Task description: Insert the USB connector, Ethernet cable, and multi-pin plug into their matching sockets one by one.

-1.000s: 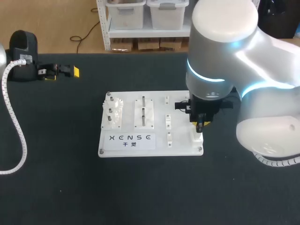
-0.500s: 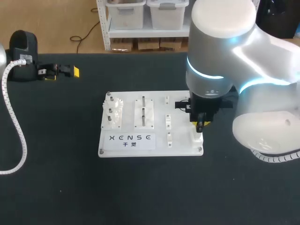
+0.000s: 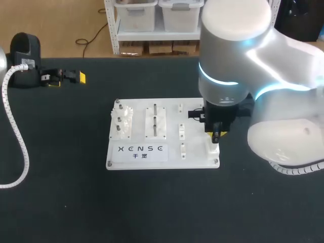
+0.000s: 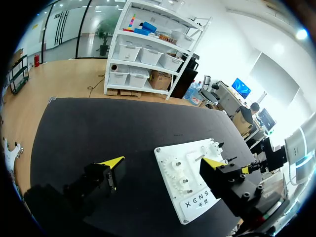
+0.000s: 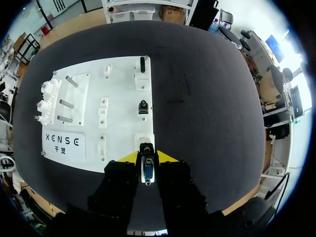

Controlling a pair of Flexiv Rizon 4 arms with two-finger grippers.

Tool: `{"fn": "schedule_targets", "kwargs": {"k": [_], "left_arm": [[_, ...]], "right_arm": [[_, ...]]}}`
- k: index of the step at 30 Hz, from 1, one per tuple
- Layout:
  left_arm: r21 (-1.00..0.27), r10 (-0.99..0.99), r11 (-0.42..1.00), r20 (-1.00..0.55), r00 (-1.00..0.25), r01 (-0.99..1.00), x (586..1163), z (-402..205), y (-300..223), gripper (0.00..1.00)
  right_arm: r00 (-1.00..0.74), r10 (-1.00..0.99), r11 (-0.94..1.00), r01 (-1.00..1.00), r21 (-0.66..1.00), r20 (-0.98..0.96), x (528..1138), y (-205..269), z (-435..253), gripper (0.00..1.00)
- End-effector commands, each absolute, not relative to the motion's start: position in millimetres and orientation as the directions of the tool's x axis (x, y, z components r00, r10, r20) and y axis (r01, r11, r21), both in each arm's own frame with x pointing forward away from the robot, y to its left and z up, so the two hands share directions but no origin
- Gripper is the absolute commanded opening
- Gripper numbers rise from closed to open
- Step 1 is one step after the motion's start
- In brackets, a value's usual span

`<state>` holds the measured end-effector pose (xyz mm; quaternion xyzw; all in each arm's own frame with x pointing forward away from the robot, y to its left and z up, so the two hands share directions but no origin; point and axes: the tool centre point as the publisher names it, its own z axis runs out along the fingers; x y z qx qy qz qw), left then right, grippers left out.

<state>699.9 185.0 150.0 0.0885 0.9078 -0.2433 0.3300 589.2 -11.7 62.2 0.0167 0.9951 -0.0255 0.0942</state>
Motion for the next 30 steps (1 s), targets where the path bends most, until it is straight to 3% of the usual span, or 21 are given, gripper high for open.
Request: {"fn": "schedule_targets", "kwargs": {"k": [1, 30], "left_arm": [[-0.383, 0.0, 0.866, -0.642, -0.767, 0.321, 700, 150, 185, 1.0], [-0.383, 0.0, 0.866, -0.642, -0.767, 0.321, 700, 150, 185, 1.0]], "right_arm": [[-0.984, 0.033, 0.998, 0.043, -0.053, -0.176, 583, -11, 36, 0.0], [-0.99, 0.054, 0.999, 0.053, 0.013, -0.127, 587, -12, 14, 0.0]]}}
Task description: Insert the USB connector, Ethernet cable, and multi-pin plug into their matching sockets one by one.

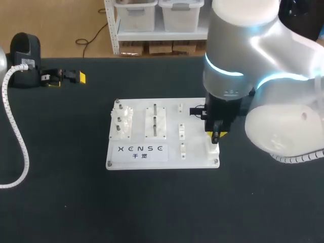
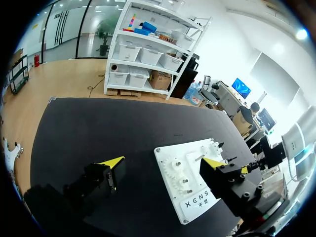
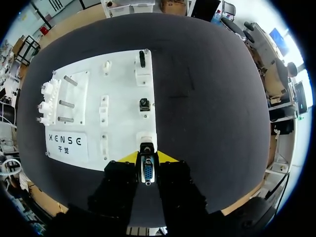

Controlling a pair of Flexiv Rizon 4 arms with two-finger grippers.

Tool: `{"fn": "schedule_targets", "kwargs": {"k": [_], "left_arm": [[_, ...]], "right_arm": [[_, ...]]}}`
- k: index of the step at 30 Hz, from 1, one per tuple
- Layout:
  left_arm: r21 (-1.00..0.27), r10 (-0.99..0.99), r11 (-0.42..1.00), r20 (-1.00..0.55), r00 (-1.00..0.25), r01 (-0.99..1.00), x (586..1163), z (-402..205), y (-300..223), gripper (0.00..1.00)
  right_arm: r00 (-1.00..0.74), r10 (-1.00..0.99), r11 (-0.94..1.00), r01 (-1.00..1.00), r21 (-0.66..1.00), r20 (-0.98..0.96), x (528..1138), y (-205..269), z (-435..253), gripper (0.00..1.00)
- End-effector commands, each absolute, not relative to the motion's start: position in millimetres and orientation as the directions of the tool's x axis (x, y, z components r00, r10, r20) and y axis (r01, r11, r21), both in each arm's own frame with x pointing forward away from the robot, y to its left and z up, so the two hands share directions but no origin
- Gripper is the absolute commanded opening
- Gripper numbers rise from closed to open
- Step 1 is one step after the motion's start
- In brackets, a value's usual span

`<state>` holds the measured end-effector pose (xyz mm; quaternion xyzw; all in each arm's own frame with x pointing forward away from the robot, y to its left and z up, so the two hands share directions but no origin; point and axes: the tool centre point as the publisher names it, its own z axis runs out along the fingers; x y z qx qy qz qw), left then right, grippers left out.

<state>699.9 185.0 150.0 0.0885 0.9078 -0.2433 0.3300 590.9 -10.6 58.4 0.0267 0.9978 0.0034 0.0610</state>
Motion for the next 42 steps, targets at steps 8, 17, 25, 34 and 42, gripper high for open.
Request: {"fn": "schedule_targets", "kwargs": {"k": [8, 17, 25, 34, 42], "left_arm": [[-0.383, 0.0, 0.866, -0.642, -0.767, 0.321, 700, 150, 185, 1.0], [-0.383, 0.0, 0.866, -0.642, -0.767, 0.321, 700, 150, 185, 1.0], [-0.383, 0.0, 0.866, -0.642, -0.767, 0.321, 700, 150, 185, 1.0], [-0.383, 0.0, 0.866, -0.642, -0.767, 0.321, 700, 150, 185, 1.0], [-0.383, 0.0, 0.866, -0.642, -0.767, 0.321, 700, 150, 185, 1.0]], "right_arm": [[-0.993, 0.045, 0.999, 0.046, -0.01, -0.108, 583, -11, 5, 0.0], [-0.997, 0.037, 0.999, 0.039, -0.027, -0.066, 585, -8, -4, 0.0], [-0.998, 0.033, 0.999, 0.035, -0.032, -0.062, 588, -8, -4, 0.04], [-0.994, 0.044, 0.998, 0.048, -0.038, -0.105, 595, -12, 11, 1.0], [-0.984, 0.056, 0.998, 0.062, -0.028, -0.167, 607, -13, 41, 1.0]]}}
